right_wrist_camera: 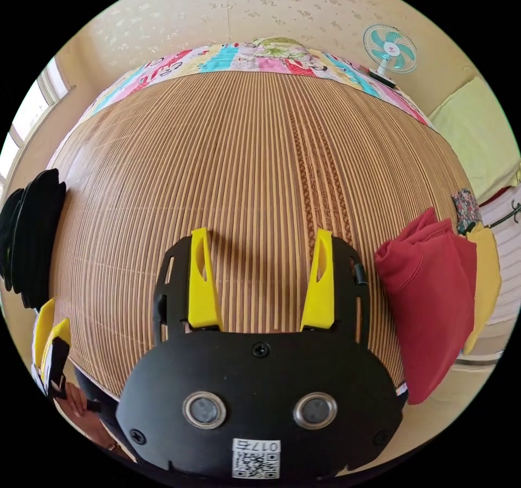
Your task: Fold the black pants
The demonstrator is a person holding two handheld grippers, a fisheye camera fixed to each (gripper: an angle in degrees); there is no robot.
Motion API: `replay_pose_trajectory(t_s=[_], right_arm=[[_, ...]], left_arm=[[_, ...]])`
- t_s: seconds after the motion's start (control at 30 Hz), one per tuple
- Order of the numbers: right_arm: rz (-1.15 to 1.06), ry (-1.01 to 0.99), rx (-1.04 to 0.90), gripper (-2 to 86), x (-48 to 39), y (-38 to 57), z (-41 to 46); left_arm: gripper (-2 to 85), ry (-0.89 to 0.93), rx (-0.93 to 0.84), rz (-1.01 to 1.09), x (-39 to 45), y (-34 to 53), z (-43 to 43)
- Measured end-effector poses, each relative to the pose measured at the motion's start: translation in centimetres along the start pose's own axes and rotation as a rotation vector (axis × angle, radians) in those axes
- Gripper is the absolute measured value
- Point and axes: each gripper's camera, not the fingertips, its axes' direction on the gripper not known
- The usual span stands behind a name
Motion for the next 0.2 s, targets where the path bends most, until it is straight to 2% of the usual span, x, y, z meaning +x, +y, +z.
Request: replay_pose_trajectory(t_s=[0.07, 0.13, 0.2], right_arm=[[0.032, 0.011, 0.023, 15.7, 2.7, 1.3, -1.6], [0.06, 0.013, 0.165, 15.6, 6.5, 4.8, -5.1], [0.183, 0.133, 0.331, 16.9, 13.1, 10.7, -9.9]], left_arm=[[18.7, 0.068, 0.042, 0.033, 1.0, 2.0, -2.6], [18.7, 0.149, 0.039, 0.076, 1.5, 3.0, -3.6], [18.6, 0.209, 0.064, 0.108, 1.8, 4.0, -4.4]])
